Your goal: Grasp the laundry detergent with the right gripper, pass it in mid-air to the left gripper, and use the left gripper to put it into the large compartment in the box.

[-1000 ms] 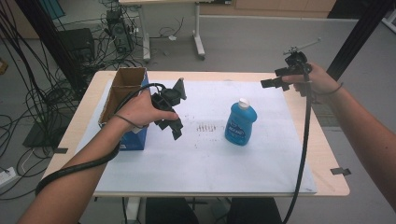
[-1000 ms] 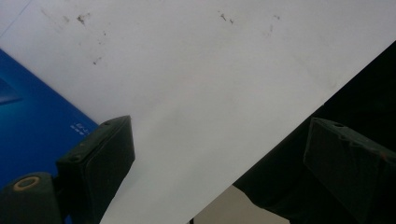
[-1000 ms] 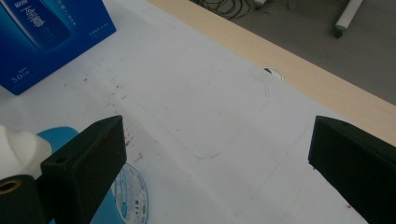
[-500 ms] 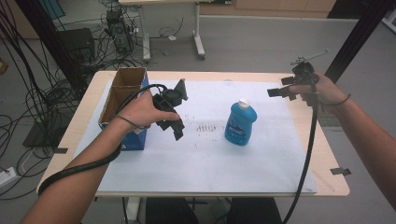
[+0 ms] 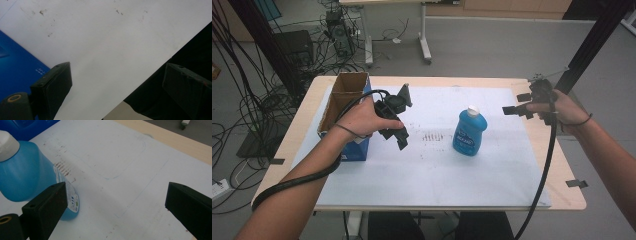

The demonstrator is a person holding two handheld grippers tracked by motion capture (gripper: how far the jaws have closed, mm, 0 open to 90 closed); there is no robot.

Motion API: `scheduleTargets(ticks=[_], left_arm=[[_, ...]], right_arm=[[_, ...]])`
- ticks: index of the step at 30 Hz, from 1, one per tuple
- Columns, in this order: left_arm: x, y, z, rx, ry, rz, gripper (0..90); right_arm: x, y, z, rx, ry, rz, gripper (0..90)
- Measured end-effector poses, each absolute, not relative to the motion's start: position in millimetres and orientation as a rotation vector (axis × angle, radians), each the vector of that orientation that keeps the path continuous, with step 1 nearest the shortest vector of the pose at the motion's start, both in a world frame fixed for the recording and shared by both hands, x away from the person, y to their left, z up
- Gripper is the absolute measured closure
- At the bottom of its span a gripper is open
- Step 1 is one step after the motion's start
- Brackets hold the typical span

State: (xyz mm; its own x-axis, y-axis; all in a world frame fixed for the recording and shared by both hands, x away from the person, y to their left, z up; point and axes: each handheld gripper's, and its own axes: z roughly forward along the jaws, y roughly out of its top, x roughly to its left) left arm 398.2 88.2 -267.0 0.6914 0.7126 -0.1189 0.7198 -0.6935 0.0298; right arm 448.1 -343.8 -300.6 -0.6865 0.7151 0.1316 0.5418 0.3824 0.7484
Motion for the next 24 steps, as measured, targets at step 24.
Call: scheduleTargets(ticks=[24], left_arm=[[396.1, 89.5, -260.7, 2.803, 1.187, -0.138, 9.2]], right_arm=[[409.6, -335.9, -332.9, 1.051, 2.462, 1.238, 4.0]])
